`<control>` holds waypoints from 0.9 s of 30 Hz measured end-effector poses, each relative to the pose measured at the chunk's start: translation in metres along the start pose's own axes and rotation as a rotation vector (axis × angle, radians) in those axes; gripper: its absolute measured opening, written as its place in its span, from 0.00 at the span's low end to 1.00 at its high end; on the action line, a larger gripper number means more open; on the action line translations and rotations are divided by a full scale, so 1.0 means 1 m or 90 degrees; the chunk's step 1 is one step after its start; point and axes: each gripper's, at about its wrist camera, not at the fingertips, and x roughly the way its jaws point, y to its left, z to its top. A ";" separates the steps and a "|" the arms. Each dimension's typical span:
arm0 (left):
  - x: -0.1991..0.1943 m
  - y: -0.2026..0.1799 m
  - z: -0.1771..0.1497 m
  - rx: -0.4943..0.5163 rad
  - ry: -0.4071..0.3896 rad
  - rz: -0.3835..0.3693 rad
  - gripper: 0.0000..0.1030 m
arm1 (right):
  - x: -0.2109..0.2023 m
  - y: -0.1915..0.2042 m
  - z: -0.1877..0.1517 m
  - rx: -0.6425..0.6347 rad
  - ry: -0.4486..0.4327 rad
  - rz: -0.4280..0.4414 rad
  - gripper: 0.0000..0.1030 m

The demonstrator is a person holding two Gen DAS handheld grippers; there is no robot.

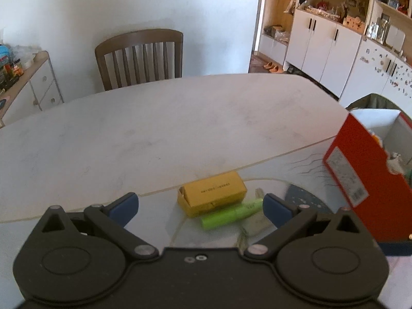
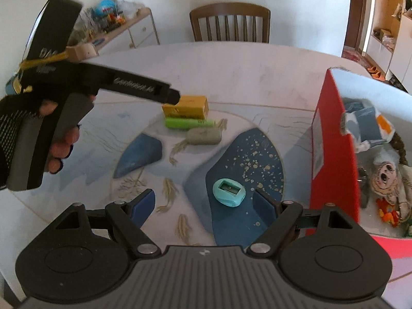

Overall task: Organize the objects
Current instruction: 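Grasp the teal pencil sharpener with the right tool while the left tool grasps the yellow box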

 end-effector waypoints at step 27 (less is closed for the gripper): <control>0.076 0.004 0.014 -0.056 0.085 -0.011 0.91 | 0.064 -0.013 0.009 -0.006 0.053 -0.035 0.60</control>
